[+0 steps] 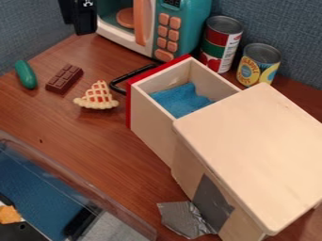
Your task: Move the brown chocolate into the drawer
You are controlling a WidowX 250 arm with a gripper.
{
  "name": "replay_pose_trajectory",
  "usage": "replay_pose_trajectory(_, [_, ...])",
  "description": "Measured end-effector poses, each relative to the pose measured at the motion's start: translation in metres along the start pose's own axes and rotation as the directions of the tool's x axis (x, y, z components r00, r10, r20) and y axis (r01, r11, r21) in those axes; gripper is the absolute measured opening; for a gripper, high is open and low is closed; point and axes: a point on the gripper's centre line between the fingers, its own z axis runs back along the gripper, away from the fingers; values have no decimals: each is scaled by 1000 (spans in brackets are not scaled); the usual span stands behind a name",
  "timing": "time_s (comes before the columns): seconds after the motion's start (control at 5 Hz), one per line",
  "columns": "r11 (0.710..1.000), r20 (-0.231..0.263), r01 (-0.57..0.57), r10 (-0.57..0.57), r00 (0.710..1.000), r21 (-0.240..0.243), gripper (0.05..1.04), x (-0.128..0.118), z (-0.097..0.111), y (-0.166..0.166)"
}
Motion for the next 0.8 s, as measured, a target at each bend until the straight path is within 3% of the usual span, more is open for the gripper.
replay_pose_trajectory(0.2, [1000, -13, -7, 6, 1000, -26, 1001, 0, -9, 2])
replay_pose_trajectory(0.4, [999, 12, -50, 50, 999, -22, 1000, -1, -17, 27])
replay_pose_trajectory(0.6, [992, 46, -122, 121, 992, 15, 1000, -4, -20, 56])
replay_pose_trajectory(0.8, [980, 81, -178, 171, 982, 90, 1000, -6, -27, 79])
